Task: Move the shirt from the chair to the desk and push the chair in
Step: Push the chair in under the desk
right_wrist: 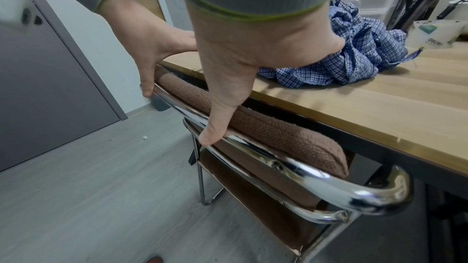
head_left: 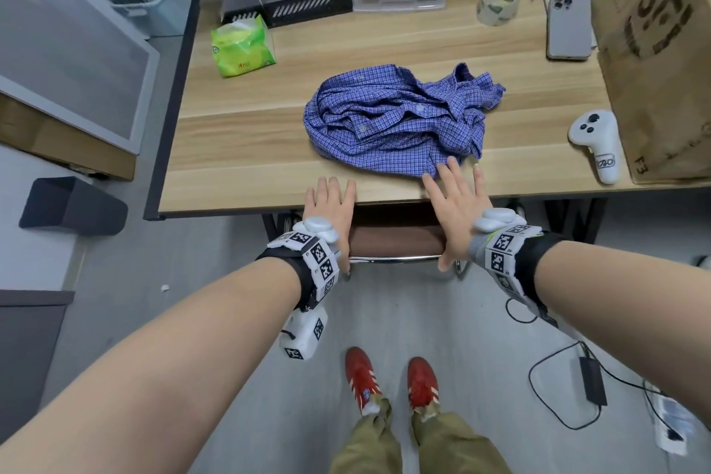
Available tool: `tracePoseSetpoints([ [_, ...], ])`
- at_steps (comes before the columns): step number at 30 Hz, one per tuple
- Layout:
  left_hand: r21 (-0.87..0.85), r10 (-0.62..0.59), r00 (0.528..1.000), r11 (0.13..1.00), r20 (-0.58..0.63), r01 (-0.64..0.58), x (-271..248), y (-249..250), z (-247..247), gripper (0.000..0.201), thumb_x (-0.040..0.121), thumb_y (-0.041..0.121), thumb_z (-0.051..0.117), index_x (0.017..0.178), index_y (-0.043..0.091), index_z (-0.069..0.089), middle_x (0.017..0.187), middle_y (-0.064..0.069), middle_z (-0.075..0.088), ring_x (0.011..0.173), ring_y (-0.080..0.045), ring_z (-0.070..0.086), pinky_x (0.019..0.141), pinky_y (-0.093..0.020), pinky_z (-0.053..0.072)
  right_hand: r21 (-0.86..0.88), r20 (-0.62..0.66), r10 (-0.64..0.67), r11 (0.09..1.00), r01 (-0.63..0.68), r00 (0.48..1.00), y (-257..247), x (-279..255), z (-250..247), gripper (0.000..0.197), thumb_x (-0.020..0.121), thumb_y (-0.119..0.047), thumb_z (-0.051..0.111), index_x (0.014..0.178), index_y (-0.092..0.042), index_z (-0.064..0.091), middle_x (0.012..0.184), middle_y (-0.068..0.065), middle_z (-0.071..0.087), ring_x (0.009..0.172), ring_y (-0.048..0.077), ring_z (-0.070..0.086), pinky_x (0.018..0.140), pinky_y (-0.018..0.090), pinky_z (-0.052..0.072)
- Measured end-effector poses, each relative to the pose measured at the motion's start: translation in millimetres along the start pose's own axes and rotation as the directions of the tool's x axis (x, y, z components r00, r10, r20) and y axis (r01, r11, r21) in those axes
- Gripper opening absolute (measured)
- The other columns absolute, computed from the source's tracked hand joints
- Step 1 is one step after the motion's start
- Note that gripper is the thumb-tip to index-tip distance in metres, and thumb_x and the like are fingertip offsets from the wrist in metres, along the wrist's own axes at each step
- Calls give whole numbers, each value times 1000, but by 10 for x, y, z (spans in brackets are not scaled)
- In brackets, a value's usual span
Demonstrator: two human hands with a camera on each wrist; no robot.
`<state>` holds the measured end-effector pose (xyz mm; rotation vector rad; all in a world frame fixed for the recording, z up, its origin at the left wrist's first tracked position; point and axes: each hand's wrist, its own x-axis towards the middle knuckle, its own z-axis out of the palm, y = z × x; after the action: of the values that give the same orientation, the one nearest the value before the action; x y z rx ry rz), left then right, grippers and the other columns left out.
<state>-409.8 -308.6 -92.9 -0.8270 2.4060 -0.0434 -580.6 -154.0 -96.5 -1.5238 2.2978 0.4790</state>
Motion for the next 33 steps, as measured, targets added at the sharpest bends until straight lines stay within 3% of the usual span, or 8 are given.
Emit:
tracePoseSetpoints([
  [6, -8, 106, 994, 994, -20, -106, 11, -47, 40, 158, 33, 50, 96, 158, 10, 7, 147, -18, 35, 142, -38, 31, 119, -51, 29, 32, -1, 39, 999, -39, 999, -21, -24, 32, 167, 35, -69, 92, 161, -10, 0, 169, 21, 3, 158, 39, -10, 124, 64, -2],
  [11, -101, 144, 989, 984, -21, -145, -27, -72, 1, 132, 42, 48, 93, 149, 14, 22, 125, -13, 50, 113, -32, 53, 91, -41, 47, 73, -27, 29, 997, -27, 999, 4, -25, 89, 160, 32, -69, 92, 157, -9, 13, 165, 17, 18, 158, 38, 2, 125, 63, 6],
  [15, -184, 164, 986, 969, -19, -164, -16, -154, -88, 108, 42, 61, 88, 126, 16, 37, 109, -8, 51, 91, -28, 55, 70, -41, 52, 91, -30, 29, 996, -26, 999, -53, -15, 88, 154, 33, -67, 93, 155, -9, 18, 160, 15, 26, 157, 38, 9, 125, 62, 10],
  [18, -207, 191, 980, 958, -52, -198, -25, -184, -174, 78, 64, 62, 73, 118, 13, 46, 111, -10, 54, 85, -28, 54, 72, -42, 52, 119, -32, 58, 991, -54, 998, -72, -18, -28, 141, 39, -66, 91, 151, -10, 24, 157, 14, 29, 156, 37, 13, 125, 60, 12],
  [22, -195, 178, 979, 961, -101, -195, -4, -171, -290, 54, 85, 47, 63, 120, 8, 51, 119, -16, 55, 102, -34, 58, 76, -40, 44, 176, -93, 98, 981, -80, 991, 1, -9, -181, 107, 51, -68, 84, 132, -14, 41, 143, 12, 42, 145, 34, 32, 120, 55, 25],
  [25, -176, 174, 976, 965, -132, -196, -27, -260, -543, 47, 87, 40, 63, 119, 5, 53, 118, -17, 56, 102, -34, 59, 79, -42, 46, 247, -173, 147, 964, -102, 974, 66, -42, -393, 70, 76, -53, 73, 126, -11, 47, 129, 13, 51, 122, 34, 52, 103, 48, 42],
  [28, -150, 174, 974, 969, -148, -196, -72, -347, -846, 42, 88, 38, 60, 115, 7, 52, 117, -16, 55, 97, -34, 60, 79, -43, 49, 341, -171, 198, 931, -130, 965, 162, -75, -508, 42, 87, -35, 62, 116, -7, 52, 116, 17, 55, 99, 38, 62, 83, 43, 52],
  [33, -131, 189, 970, 969, -153, -210, -164, -594, -1389, 38, 90, 39, 57, 111, 9, 50, 115, -15, 54, 91, -33, 62, 82, -46, 54, 338, -11, 183, 926, -169, 983, 266, -435, -530, 21, 92, -29, 54, 104, -13, 56, 113, 13, 68, 98, 33, 67, 73, 32, 46],
])
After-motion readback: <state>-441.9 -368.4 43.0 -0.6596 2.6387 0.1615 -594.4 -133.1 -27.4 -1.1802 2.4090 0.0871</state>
